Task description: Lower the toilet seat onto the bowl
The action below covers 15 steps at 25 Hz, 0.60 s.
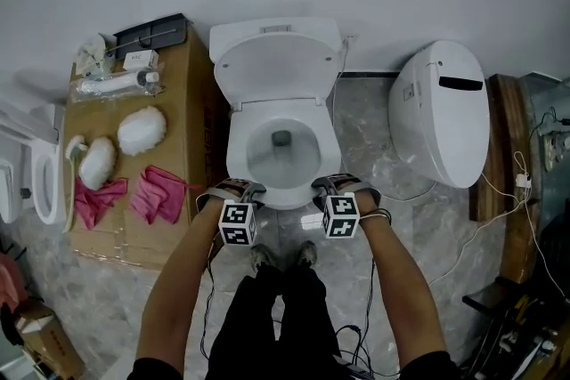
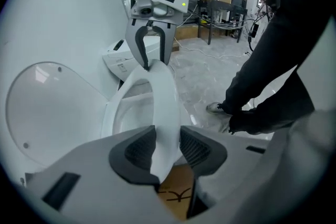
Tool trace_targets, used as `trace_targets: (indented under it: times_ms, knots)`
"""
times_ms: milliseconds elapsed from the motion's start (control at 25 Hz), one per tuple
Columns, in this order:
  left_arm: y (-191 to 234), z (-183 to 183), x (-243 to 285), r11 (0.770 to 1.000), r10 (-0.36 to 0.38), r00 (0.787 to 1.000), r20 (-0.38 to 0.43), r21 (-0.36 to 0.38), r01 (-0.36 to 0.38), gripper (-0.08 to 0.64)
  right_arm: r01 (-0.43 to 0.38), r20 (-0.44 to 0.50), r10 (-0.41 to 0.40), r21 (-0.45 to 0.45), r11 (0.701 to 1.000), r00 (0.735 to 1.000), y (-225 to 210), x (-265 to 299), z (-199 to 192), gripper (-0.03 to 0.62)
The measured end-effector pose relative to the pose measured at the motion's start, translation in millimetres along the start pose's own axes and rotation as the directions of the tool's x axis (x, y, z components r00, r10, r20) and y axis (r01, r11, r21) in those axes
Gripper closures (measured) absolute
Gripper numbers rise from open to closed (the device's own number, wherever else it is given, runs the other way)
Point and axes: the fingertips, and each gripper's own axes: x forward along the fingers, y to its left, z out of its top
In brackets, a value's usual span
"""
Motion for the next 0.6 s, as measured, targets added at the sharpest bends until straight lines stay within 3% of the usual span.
trace_targets:
  times_ms: [240, 440, 600]
  knots:
    - [-27.8, -9.4, 36.5, 1.0, 0.011, 1.0, -0.014, -0.029, -0.011, 0.414, -0.064, -0.005, 0.064, -0.037, 0.997, 0.998, 37.1, 43.0, -12.5, 0.417]
    - [-57.8, -21.0, 76.6, 0.999, -0.051, 0.998, -0.036, -0.019, 0.05, 0.41, -0.062, -0.028, 0.06, -0.068, 0.996, 0.998, 57.4, 81.1, -28.9, 0.416]
    - [-67.7, -32.8, 105.2, 0.999, -0.051, 0.998, -0.041, -0.016, 0.051, 0.407, -0.044, -0.052, 0.038, -0.103, 0.994, 0.998, 63.4, 112.1, -41.6, 0.41]
